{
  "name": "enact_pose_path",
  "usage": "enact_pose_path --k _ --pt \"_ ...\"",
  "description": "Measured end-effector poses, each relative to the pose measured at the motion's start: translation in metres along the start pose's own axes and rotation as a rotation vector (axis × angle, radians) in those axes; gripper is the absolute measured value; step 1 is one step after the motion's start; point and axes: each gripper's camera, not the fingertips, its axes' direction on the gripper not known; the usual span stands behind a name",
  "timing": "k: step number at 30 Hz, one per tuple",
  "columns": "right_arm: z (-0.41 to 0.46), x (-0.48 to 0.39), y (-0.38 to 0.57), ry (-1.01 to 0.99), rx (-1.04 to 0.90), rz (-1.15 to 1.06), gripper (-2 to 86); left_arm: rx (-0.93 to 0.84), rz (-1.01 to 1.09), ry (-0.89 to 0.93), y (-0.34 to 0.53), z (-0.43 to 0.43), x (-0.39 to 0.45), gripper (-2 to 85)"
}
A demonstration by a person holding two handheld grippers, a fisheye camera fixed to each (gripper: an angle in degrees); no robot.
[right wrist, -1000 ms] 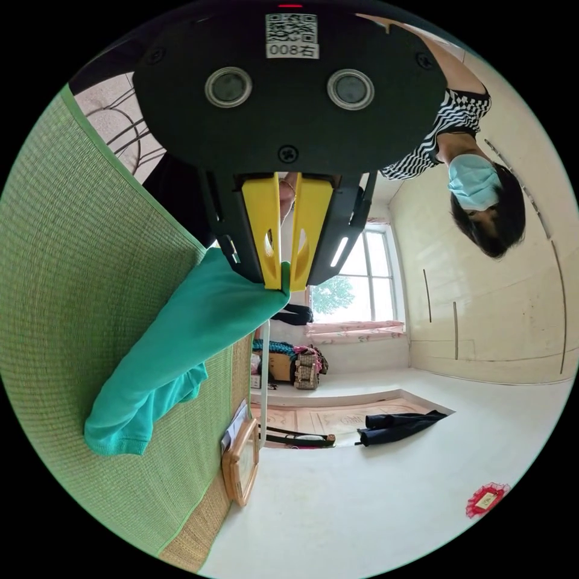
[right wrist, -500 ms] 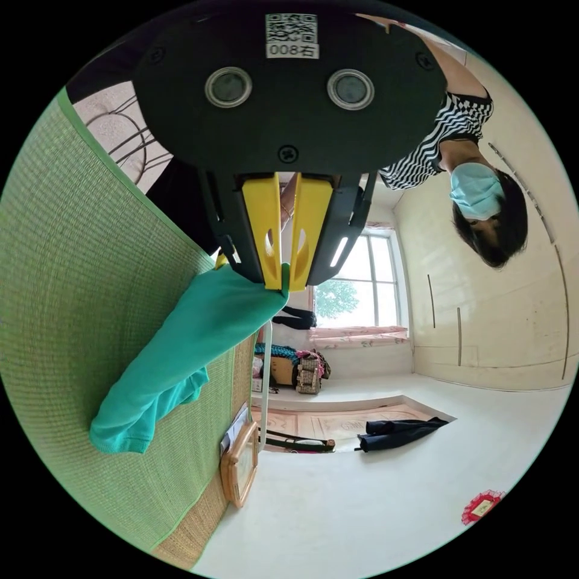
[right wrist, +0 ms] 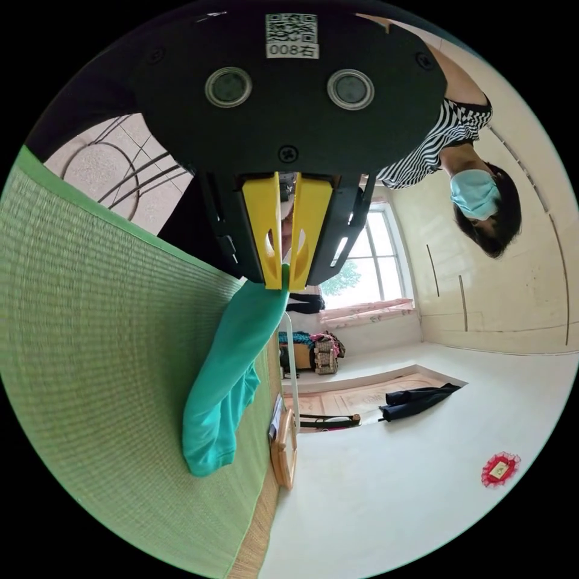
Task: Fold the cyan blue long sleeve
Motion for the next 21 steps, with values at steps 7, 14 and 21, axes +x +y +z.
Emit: enact_pose_path --k 7,14,21 --pt "-0.045 0.013 0.025 0.017 0.024 0.022 1.6 -0.061 0.041 -0.027 0.004 0.048 -0.041 3.5" --pt "-0.087 0.012 0.055 0.018 0.043 0.007 1.5 -0.124 0.100 -0.008 0.011 0.101 -0.083 3.3" --pt "-0.150 -0.009 0.093 -0.026 0.107 -0.081 1.4 -0.220 0.206 0.033 0.015 0.172 -0.108 3.1"
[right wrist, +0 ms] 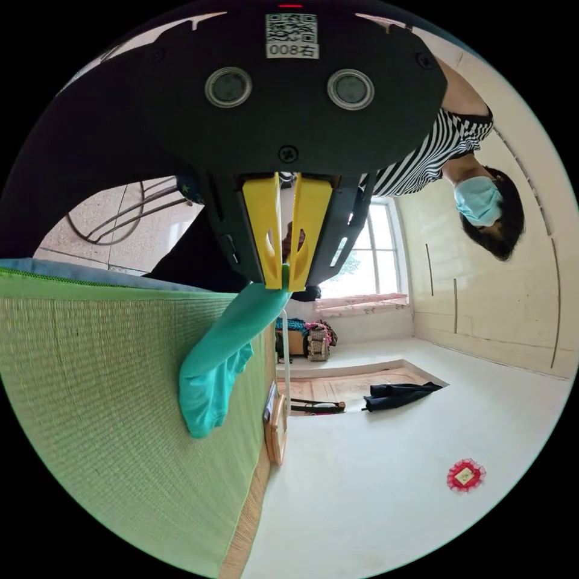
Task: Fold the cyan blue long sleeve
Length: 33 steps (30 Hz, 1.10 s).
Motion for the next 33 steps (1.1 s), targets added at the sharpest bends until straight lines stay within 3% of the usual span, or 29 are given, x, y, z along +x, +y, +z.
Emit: enact_pose_path --k 12,26,33 --pt "-0.167 -0.051 0.041 -0.051 0.229 -0.152 1.4 -0.257 0.134 0.028 -0.057 0.214 -0.077 2.9" --pt "-0.420 -0.164 -0.083 0.090 0.413 -0.343 1.3 -0.387 0.298 0.073 -0.173 0.567 -0.168 2.8" --pt "-0.578 -0.259 -0.094 0.269 0.540 -0.492 1.3 -0.507 0.452 0.150 -0.178 0.748 -0.208 2.8"
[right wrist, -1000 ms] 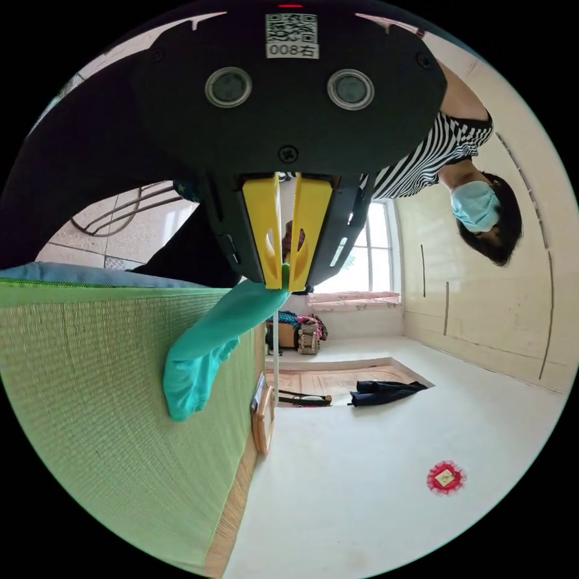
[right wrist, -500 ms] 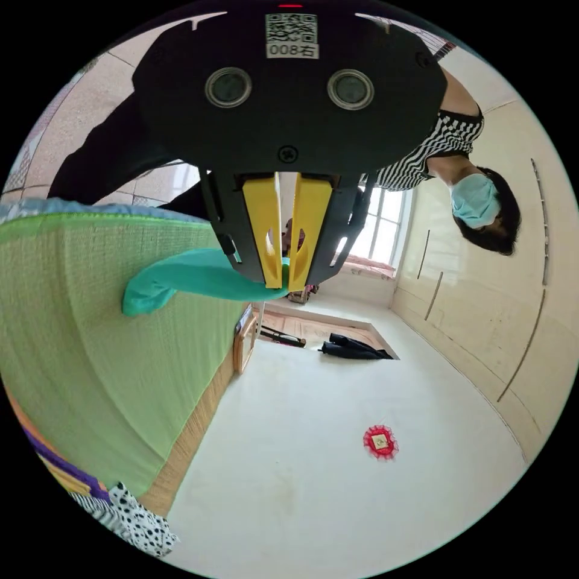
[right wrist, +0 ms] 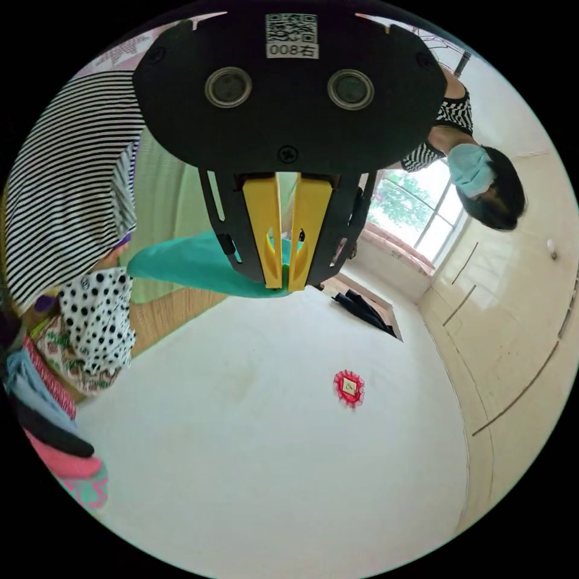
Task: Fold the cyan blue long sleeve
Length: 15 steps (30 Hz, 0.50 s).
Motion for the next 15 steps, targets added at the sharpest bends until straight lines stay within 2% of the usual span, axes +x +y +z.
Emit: enact_pose_path --k 5,8,12,15 --pt "-0.118 0.017 -0.004 0.167 0.077 -0.012 1.3 -0.200 0.008 -0.028 0.019 0.135 -0.124 2.8" --pt "-0.181 0.071 0.028 0.256 0.114 0.130 1.3 -0.333 -0.097 -0.146 0.056 0.193 -0.225 2.7" --pt "-0.238 0.157 0.089 0.352 0.099 0.401 1.3 -0.439 -0.235 -0.204 0.100 0.230 -0.327 2.7" --pt "-0.264 0.185 0.113 0.301 0.136 0.436 1.3 -0.499 -0.204 -0.245 0.115 0.249 -0.373 2.7"
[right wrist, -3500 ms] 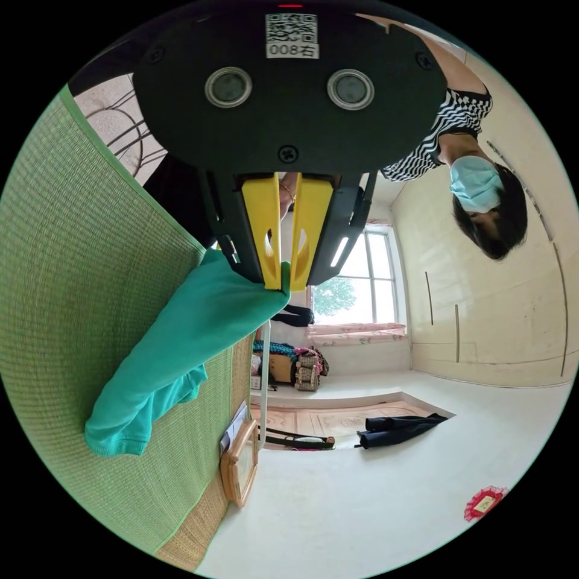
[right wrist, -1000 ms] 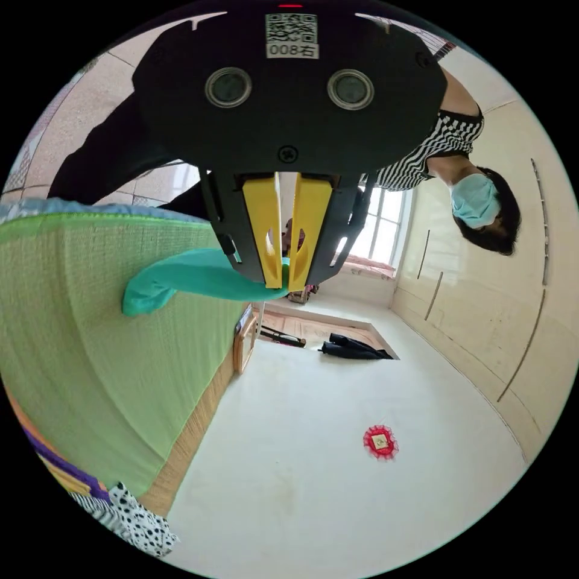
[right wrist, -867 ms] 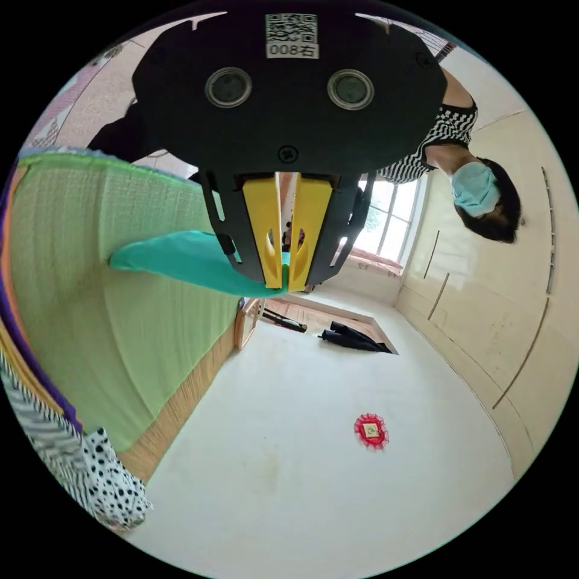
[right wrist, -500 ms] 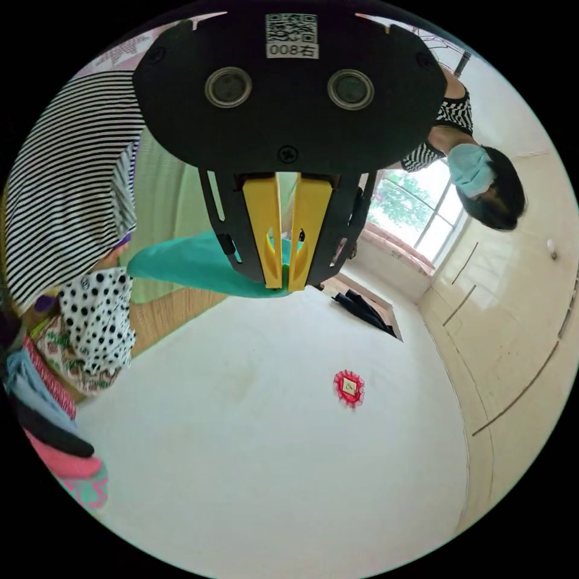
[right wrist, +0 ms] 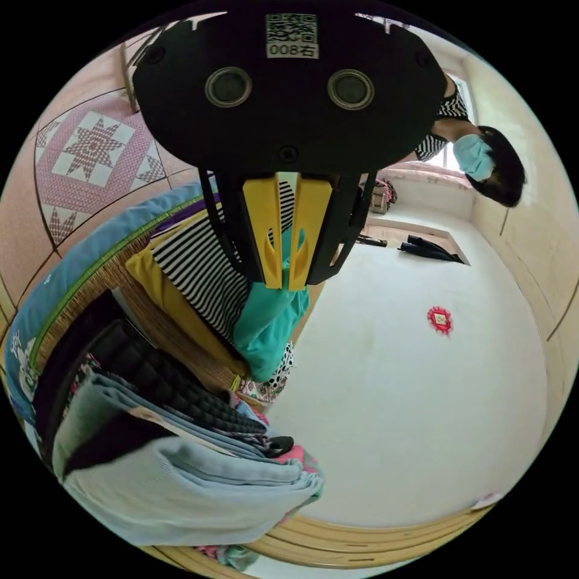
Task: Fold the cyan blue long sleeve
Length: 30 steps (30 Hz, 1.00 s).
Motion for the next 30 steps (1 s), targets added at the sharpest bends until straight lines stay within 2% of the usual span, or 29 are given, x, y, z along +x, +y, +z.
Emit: enact_pose_path --k 8,13,18,24,30 --pt "-0.031 0.029 -0.020 0.104 -0.042 0.021 1.4 -0.088 0.079 -0.135 -0.030 0.066 -0.082 2.7" --pt "-0.037 0.059 -0.025 0.216 -0.052 0.113 1.5 -0.119 0.053 -0.175 -0.042 0.097 -0.142 2.8" --pt "-0.045 0.075 -0.019 0.176 -0.018 0.138 1.5 -0.103 0.054 -0.153 -0.052 0.101 -0.177 2.9" --pt "-0.069 0.051 -0.023 0.089 0.063 0.061 1.4 -0.113 0.154 -0.126 -0.073 0.113 -0.186 3.1" --pt "-0.062 0.048 -0.016 0.254 0.018 0.110 1.3 -0.206 0.112 -0.264 -0.079 0.139 -0.241 3.3"
